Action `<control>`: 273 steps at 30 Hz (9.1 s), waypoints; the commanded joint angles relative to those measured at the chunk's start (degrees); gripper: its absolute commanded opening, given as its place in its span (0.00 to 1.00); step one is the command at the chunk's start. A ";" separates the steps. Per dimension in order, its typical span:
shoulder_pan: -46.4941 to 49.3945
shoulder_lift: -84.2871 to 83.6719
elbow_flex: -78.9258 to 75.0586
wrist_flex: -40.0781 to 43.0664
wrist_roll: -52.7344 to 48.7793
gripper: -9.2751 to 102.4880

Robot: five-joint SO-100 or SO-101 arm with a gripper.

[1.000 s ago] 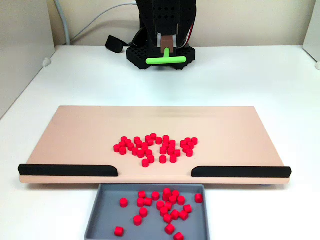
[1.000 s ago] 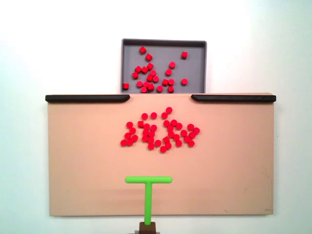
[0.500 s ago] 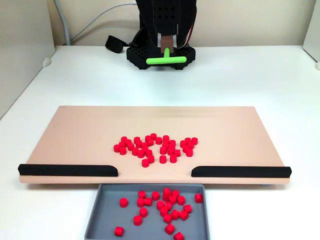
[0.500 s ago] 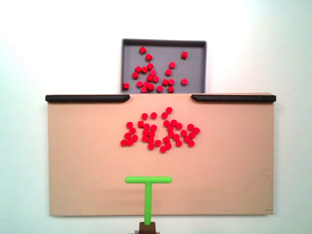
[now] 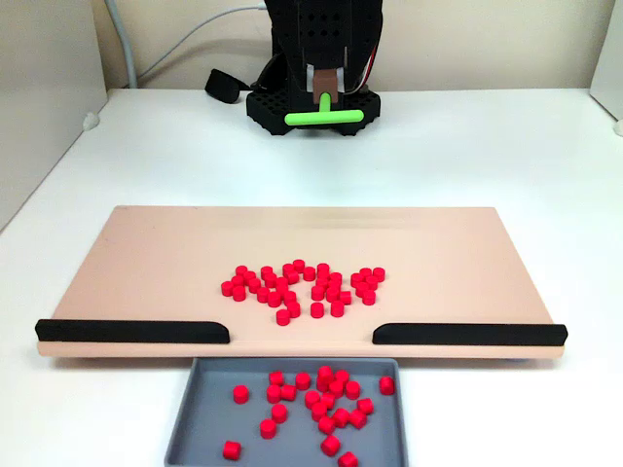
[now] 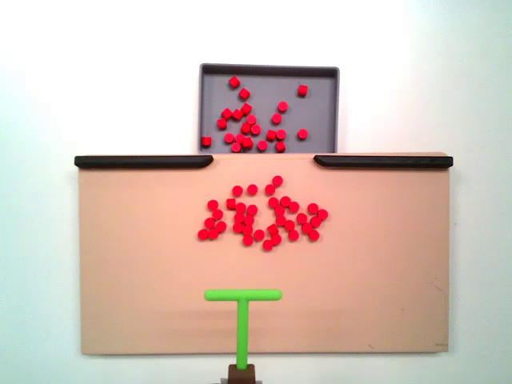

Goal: Gather the right side granules

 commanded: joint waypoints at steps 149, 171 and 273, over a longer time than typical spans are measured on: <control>21.53 -48.25 -31.90 -7.65 -107.49 0.11; 19.25 -48.08 -31.90 -7.82 -103.89 0.11; 1.76 -16.52 -17.31 -1.05 -0.35 0.08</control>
